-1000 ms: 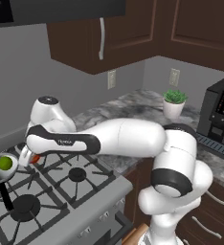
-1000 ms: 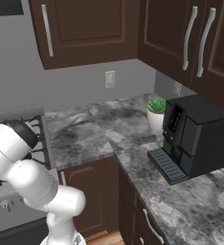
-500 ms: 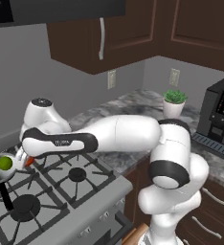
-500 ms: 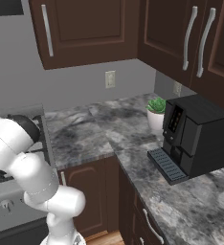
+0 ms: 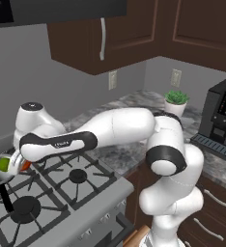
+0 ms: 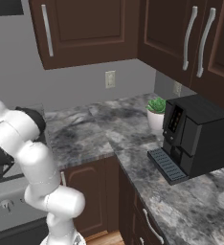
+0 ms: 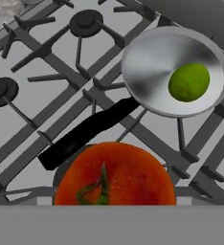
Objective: Put the tomato and lime in the pan. Then turn on the rear center burner and set the heat to medium.
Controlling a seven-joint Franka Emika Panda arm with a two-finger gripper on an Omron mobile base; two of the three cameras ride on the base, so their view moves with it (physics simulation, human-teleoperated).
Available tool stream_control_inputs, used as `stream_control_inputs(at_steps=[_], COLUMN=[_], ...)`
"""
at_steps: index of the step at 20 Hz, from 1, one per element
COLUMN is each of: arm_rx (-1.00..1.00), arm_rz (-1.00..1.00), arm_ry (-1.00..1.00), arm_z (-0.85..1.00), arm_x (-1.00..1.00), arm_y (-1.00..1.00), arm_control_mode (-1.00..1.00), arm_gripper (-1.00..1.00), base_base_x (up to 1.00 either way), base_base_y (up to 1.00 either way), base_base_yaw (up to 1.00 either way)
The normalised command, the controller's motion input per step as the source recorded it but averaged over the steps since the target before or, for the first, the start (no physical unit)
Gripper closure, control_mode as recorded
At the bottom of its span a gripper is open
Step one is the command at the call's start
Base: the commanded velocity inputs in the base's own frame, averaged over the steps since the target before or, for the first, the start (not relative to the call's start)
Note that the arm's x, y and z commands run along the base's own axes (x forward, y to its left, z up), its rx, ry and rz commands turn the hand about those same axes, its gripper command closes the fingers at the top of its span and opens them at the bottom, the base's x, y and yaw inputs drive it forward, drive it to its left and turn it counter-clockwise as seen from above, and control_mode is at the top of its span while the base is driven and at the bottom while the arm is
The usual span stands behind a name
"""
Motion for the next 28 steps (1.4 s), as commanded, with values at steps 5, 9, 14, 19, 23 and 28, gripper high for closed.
stream_control_inputs(at_steps=[5,9,14,19,23,28], arm_rx=[-0.06,-0.06,-0.05,-0.02,-0.03,-0.01], arm_rz=[0.00,0.00,0.00,0.00,0.00,0.00], arm_ry=[0.07,0.02,-0.02,-0.04,-0.08,-0.06], arm_z=[0.11,0.11,-0.03,-0.22,-0.20,-0.16], arm_x=[0.00,0.01,0.10,0.23,0.28,0.23], arm_y=[0.24,0.26,0.02,0.00,-0.02,0.00], arm_control_mode=[-1.00,-1.00,-1.00,-1.00,-1.00,-1.00], arm_gripper=[1.00,1.00,1.00,1.00,1.00,1.00], base_base_x=[0.00,0.00,0.00,0.00,0.00,0.00], base_base_y=[0.00,0.00,0.00,0.00,0.00,0.00], base_base_yaw=[0.00,0.00,0.00,0.00,0.00,0.00])
